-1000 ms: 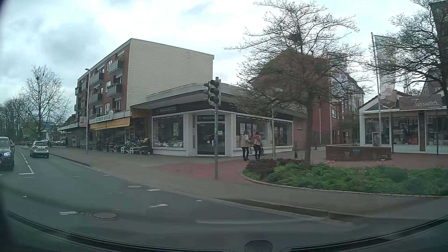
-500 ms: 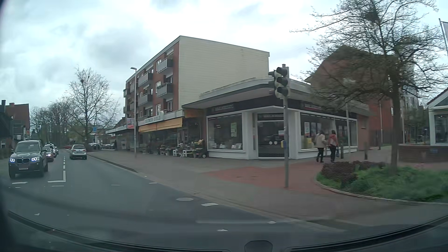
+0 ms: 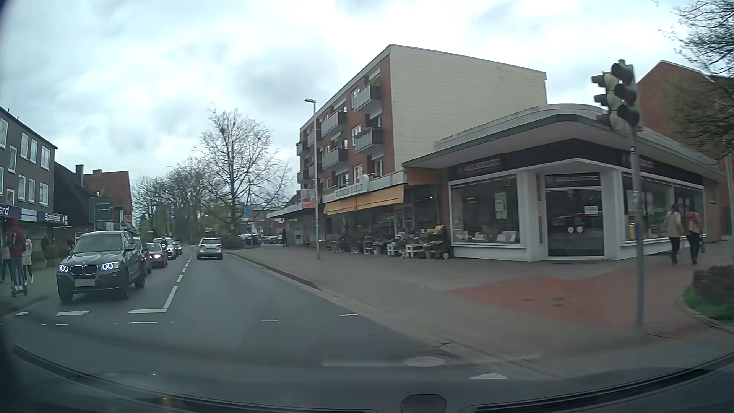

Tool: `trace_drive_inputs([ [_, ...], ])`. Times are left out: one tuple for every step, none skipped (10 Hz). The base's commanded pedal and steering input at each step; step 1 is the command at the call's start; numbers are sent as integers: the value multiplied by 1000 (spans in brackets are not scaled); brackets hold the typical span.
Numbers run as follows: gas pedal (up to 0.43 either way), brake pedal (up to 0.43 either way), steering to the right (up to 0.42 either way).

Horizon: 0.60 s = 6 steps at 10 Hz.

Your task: Follow the waypoints while adhering to traffic rules and regulations

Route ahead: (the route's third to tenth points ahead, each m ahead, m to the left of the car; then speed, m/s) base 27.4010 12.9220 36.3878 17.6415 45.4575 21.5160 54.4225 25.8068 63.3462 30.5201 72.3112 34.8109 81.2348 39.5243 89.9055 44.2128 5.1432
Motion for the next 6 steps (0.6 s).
trace_drive_inputs([
  [280,0,-303],
  [287,6,-245],
  [287,6,-207],
  [287,0,-190],
  [287,6,-174],
  [287,6,-165],
])
